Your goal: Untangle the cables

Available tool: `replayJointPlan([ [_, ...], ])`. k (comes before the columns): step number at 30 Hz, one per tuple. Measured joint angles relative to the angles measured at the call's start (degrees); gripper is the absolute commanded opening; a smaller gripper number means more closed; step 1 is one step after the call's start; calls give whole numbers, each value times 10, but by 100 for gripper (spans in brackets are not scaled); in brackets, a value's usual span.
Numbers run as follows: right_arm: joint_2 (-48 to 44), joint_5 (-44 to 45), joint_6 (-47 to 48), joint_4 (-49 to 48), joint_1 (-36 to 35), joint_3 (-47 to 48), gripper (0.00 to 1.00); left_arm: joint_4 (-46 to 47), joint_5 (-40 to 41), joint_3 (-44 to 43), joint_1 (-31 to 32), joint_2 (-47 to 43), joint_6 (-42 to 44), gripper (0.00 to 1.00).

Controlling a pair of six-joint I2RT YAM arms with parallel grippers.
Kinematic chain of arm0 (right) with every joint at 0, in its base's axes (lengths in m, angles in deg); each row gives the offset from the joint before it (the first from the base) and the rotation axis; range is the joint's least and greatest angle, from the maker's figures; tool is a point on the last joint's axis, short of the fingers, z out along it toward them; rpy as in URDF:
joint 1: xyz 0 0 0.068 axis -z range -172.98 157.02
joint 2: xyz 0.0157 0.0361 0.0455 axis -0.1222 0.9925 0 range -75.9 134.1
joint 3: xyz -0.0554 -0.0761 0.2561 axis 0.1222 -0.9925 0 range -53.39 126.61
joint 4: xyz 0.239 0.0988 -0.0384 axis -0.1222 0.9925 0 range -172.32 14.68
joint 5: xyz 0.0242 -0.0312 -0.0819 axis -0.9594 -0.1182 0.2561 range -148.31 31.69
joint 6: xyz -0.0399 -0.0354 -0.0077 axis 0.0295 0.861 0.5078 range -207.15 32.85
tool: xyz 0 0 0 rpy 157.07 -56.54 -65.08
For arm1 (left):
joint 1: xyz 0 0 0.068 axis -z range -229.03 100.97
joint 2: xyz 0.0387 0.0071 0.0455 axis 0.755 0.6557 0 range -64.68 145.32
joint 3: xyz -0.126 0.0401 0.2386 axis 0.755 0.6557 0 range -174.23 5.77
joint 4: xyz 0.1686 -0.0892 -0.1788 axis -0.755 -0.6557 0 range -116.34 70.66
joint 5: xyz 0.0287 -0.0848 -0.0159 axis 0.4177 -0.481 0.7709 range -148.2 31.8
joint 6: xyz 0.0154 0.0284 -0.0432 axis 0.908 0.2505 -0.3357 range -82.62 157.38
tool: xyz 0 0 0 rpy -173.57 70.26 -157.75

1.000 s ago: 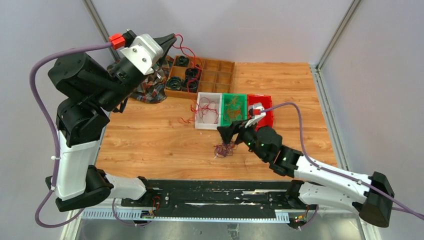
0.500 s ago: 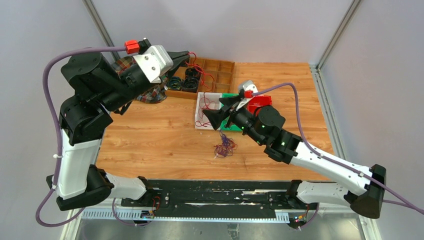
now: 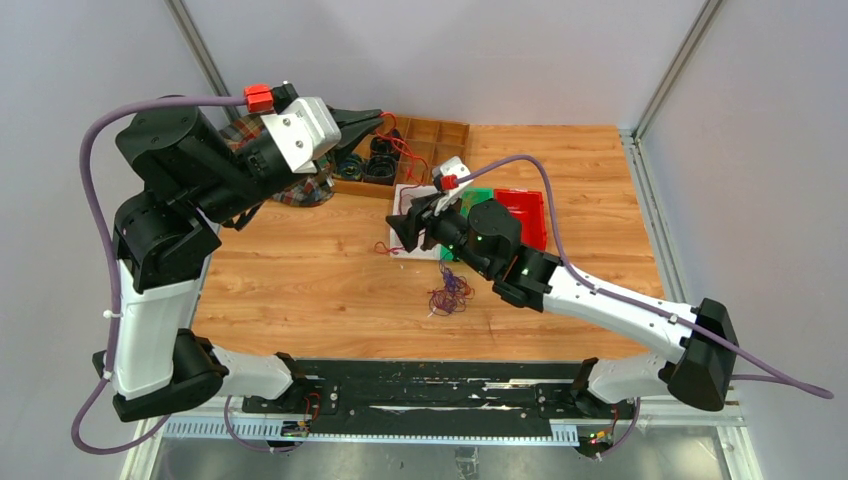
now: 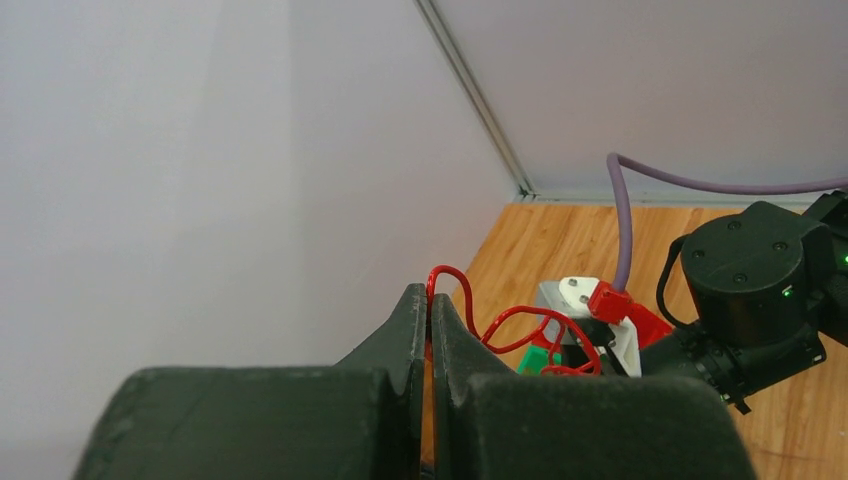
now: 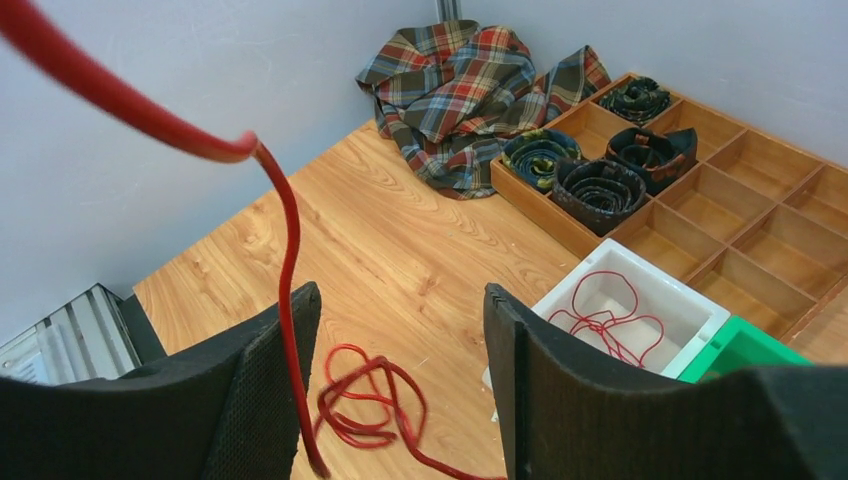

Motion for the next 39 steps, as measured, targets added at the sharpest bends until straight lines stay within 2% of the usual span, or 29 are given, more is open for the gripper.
replayJointPlan([
  [8, 6, 2, -21, -34, 0, -40, 52, -3, 5, -11, 0, 3, 3, 0],
  [11, 6, 1, -35, -43, 0, -74, 61, -3, 15, -22, 0, 5, 9, 0],
  [15, 5, 1, -53, -52, 0, -119, 67, 1, 43, -23, 0, 7, 22, 0],
  [24, -54, 13, -82, -54, 4, -183, 79, 48, 135, 46, 0, 25, 58, 1],
  [31, -141, 70, -87, -40, 11, -231, 78, 89, 192, 113, -2, 56, 80, 1],
  [39, -228, 136, -98, 2, 13, -294, 77, 123, 207, 182, -46, 99, 89, 1],
])
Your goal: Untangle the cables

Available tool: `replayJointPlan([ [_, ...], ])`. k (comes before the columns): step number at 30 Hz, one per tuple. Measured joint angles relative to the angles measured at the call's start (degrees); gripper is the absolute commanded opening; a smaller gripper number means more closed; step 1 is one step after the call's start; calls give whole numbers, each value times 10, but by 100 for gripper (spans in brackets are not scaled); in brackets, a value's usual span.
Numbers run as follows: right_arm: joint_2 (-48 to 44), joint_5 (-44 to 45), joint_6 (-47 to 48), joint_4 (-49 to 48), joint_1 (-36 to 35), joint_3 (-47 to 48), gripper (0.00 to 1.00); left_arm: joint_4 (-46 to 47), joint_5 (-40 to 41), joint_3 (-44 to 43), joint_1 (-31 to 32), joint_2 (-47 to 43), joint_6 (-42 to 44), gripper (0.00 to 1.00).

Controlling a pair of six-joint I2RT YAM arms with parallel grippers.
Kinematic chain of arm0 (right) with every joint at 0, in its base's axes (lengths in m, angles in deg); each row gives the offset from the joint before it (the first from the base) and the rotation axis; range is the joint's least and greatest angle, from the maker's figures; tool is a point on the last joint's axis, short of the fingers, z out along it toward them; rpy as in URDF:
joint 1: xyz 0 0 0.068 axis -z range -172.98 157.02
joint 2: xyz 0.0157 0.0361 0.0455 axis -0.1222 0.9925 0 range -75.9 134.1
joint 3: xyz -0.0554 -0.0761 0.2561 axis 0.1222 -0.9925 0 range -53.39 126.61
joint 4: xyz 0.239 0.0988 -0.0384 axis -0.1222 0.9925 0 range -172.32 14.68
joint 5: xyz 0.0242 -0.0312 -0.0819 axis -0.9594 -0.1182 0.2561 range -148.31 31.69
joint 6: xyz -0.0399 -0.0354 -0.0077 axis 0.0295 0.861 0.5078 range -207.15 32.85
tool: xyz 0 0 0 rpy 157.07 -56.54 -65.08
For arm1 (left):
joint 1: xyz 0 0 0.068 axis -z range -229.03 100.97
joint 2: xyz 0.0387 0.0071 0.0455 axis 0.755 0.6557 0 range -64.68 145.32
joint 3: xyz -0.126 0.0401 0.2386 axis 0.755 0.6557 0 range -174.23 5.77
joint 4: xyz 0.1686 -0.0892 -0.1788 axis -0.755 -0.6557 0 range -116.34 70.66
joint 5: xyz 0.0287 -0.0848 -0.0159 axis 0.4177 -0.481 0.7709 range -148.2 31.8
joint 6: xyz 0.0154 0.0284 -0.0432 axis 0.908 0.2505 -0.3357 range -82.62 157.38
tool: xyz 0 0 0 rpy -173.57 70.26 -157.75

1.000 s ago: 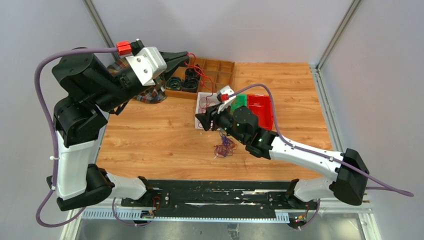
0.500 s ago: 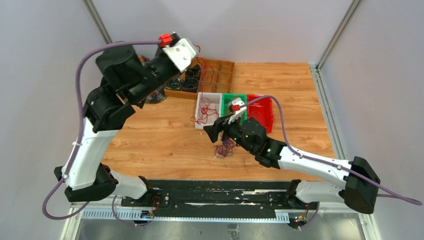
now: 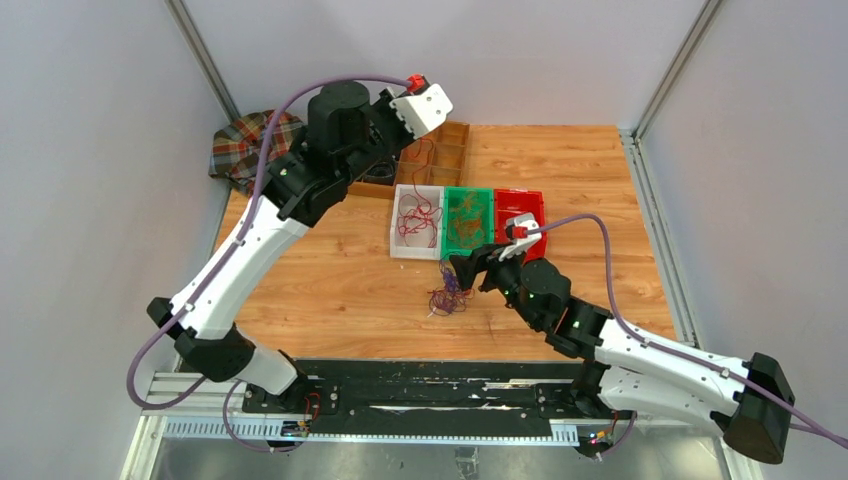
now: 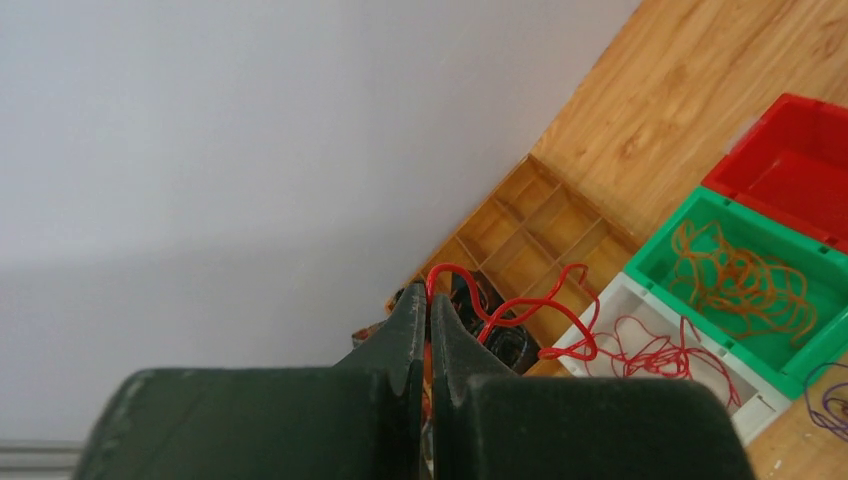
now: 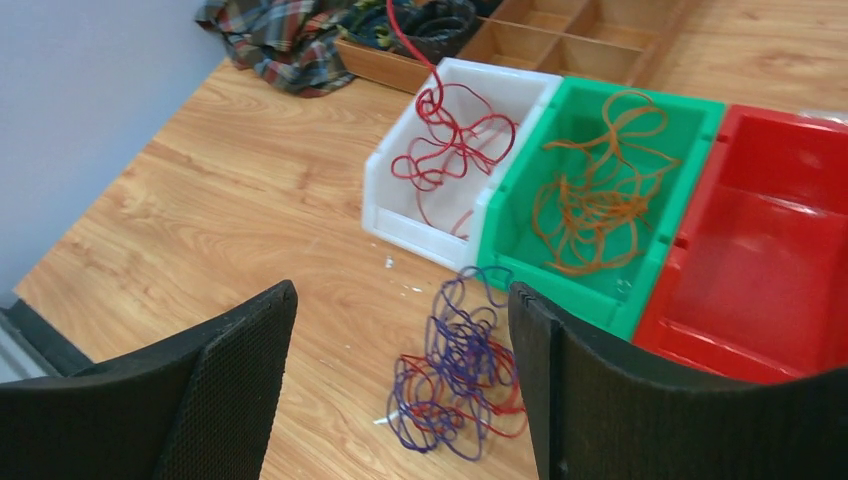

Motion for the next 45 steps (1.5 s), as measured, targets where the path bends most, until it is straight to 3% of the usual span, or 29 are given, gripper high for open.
replayJointPlan([
  [14, -100, 71, -17, 80, 2, -39, 76, 62, 26, 82, -26, 55, 37, 0],
  [28, -83, 72, -28, 93, 3, -41, 76, 21, 5, 135, -38, 92, 27, 1],
  [35, -83, 76, -30, 100, 3, -41, 76, 26, -4, 211, -41, 131, 20, 0],
  [45, -67, 83, -34, 109, 10, -41, 76, 72, -14, 235, -74, 196, 5, 0],
])
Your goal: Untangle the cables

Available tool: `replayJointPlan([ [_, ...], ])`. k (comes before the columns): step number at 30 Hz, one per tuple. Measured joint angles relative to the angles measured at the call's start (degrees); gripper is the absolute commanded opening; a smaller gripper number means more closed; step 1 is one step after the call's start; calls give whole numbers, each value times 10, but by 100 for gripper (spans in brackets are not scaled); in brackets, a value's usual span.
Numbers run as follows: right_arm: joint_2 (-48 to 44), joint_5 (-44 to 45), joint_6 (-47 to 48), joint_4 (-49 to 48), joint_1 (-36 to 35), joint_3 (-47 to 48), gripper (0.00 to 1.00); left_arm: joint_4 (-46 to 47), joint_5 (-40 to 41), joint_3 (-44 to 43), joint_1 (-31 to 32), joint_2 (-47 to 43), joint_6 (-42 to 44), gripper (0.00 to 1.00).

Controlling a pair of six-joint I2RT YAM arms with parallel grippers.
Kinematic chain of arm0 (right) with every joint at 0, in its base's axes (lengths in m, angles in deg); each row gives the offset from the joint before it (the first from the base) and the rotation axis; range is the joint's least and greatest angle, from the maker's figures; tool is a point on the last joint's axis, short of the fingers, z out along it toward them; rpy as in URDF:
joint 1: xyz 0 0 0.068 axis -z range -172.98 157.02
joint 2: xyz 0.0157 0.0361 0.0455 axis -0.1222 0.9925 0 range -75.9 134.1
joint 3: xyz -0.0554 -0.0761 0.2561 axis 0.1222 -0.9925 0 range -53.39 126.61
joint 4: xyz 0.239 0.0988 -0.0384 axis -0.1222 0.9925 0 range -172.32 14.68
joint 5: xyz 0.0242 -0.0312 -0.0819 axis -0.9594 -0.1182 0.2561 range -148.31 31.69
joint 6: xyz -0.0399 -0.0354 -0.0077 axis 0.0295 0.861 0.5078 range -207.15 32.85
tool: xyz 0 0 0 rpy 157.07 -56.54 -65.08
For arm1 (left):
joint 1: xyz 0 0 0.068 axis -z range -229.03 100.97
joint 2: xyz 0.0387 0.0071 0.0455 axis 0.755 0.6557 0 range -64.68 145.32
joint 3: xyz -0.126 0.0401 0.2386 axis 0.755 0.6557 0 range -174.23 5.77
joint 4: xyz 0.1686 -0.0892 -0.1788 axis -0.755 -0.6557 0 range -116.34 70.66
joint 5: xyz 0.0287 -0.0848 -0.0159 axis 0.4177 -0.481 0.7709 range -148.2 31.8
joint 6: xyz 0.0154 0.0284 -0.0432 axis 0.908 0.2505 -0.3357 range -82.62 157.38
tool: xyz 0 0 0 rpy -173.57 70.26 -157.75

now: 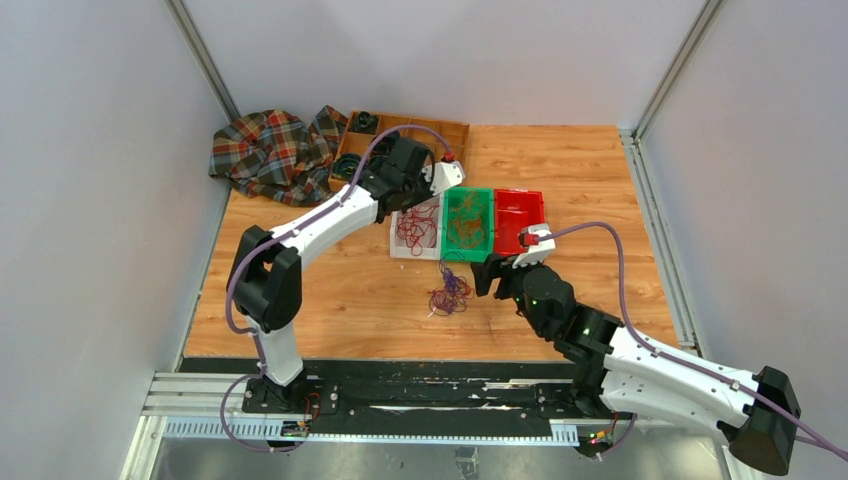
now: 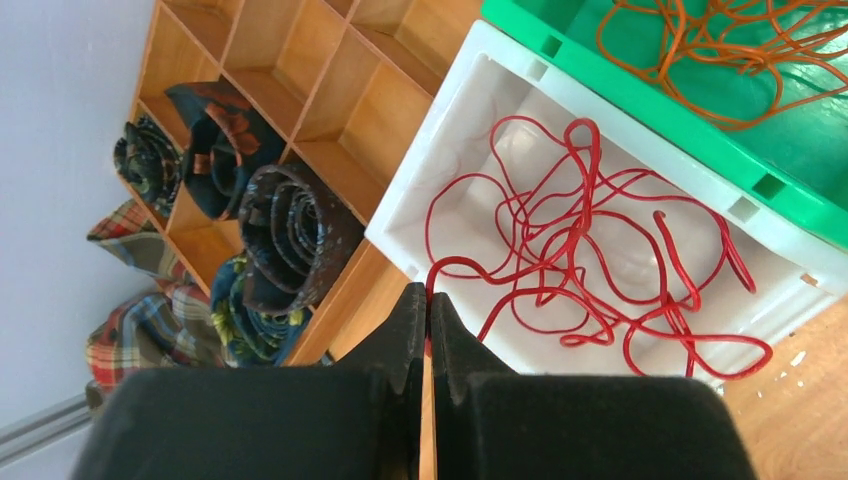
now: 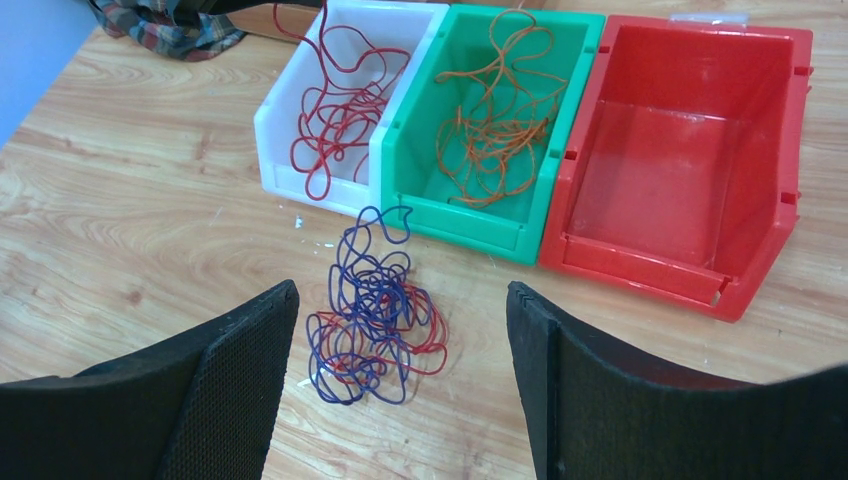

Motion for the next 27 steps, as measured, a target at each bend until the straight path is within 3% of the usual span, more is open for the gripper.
replayJointPlan([
  [19, 13, -20, -18, 27, 24, 0, 78, 130, 6, 40, -5, 99, -37, 1],
  [21, 13, -25, -19, 28, 24, 0, 78, 134, 10, 41, -8, 99, -38, 11],
  [23, 10, -29, -20, 31, 24, 0, 78, 133, 12, 40, -12, 100, -46, 29],
  [25, 5, -30, -20, 37, 24, -1, 78, 125, 6, 35, -18, 100, -57, 37],
  [27, 0, -32, -20, 40, 24, -1, 79, 112, -2, 22, -28, 99, -80, 55],
])
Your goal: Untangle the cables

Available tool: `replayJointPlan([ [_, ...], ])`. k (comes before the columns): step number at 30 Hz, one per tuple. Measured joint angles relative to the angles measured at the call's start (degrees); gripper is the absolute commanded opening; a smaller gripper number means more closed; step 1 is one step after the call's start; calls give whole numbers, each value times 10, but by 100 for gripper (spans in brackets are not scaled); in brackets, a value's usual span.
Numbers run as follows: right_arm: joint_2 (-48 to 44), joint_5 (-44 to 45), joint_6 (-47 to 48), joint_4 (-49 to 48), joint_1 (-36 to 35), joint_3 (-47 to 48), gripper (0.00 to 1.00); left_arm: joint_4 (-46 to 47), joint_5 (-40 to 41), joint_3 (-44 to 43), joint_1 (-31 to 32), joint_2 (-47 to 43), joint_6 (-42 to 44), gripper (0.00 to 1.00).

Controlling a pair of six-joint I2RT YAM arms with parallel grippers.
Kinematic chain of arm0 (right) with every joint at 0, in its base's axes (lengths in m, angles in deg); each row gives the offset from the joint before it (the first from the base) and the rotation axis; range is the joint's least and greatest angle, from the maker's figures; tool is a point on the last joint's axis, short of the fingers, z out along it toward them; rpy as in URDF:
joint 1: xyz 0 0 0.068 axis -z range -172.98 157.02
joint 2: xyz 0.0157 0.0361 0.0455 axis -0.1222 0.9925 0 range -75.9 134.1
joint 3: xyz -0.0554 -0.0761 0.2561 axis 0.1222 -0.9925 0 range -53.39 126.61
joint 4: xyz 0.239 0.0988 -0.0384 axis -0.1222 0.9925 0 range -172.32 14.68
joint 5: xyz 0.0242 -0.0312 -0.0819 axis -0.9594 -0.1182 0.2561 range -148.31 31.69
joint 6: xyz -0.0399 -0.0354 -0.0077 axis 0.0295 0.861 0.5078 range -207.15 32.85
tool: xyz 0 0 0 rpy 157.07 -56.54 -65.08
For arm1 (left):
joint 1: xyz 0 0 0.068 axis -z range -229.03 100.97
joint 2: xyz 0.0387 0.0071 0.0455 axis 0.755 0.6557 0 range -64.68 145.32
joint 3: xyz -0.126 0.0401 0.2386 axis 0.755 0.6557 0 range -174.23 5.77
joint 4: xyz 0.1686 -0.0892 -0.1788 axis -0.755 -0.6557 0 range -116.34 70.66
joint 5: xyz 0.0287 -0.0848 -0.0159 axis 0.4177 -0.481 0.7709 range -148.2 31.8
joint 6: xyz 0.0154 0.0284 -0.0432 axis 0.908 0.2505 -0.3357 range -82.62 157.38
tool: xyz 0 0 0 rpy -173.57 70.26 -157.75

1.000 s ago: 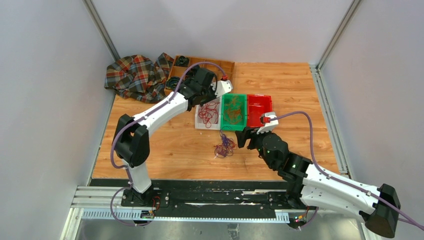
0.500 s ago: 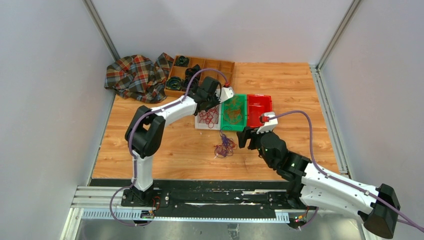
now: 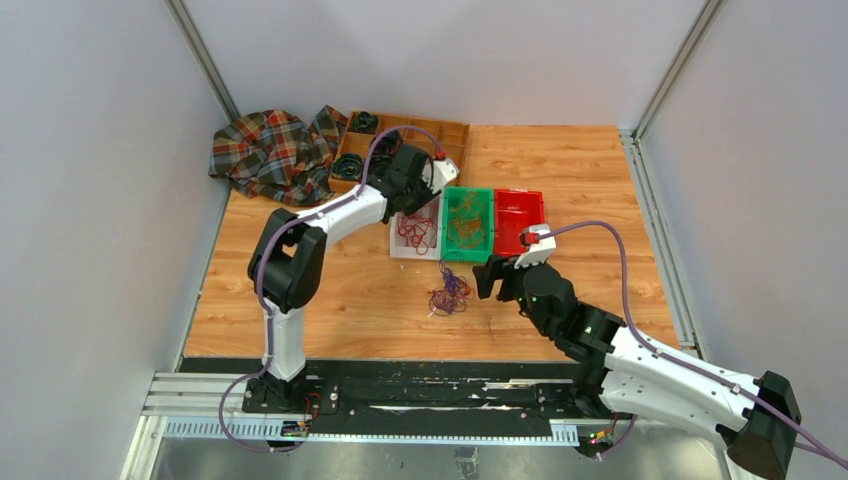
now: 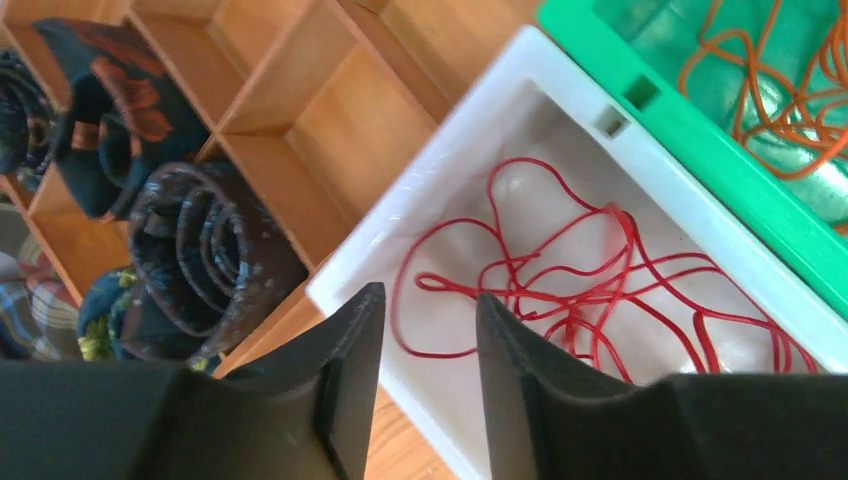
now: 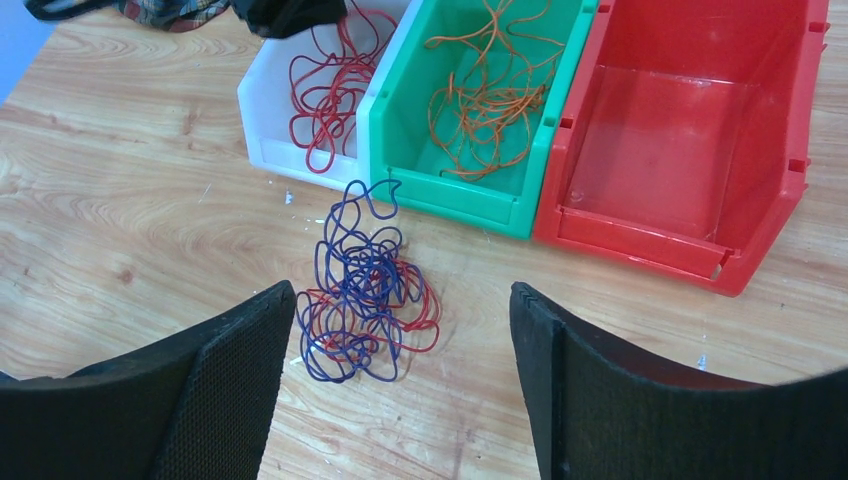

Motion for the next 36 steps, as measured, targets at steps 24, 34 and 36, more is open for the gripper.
replayJointPlan([
  [24, 13, -99, -16, 76, 42, 21, 80, -194, -252, 81, 65, -212, -104, 100],
  [34, 24, -113, -21, 135, 45, 26, 77, -192, -289, 203, 79, -221, -111, 98],
  [36, 51, -119, -21, 123, 45, 26, 78, -193, -291, 209, 76, -224, -111, 98],
])
